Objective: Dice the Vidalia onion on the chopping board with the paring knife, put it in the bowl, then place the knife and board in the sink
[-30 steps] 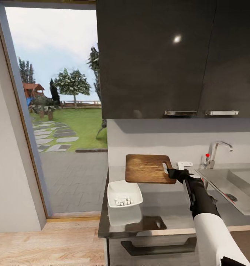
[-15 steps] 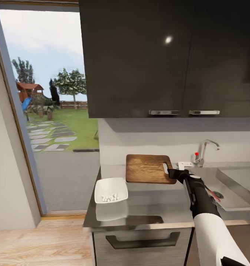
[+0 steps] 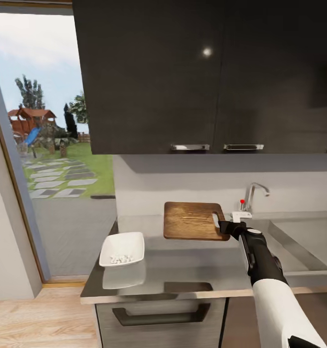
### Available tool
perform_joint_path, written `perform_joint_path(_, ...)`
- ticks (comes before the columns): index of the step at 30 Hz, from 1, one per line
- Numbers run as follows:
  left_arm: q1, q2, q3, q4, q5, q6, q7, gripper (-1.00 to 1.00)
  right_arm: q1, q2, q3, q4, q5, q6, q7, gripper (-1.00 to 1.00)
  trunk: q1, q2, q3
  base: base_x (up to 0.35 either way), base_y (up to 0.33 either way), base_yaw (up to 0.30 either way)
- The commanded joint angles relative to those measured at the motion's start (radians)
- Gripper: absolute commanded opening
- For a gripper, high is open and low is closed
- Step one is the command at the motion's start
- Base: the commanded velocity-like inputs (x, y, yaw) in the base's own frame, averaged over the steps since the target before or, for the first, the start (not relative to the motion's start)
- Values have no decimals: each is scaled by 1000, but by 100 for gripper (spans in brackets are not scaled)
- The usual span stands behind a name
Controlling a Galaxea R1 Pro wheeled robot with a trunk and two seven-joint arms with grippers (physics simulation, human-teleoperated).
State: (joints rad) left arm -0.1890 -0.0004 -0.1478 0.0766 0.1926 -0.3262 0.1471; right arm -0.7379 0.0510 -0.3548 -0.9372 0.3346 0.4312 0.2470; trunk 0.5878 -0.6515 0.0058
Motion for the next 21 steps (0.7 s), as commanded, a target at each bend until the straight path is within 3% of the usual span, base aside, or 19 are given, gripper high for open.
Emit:
perform_joint_path(1, -2, -1, -9, 4, 8, -7, 1, 100, -1, 1, -5, -2, 7, 2, 9, -100, 0, -1, 0, 0, -321, 0)
perform_joint_path(21, -1, 0, -9, 4, 8, -7, 1, 100, 0, 3, -3, 21, 6, -1, 9, -100, 0, -1, 0, 0, -320, 0)
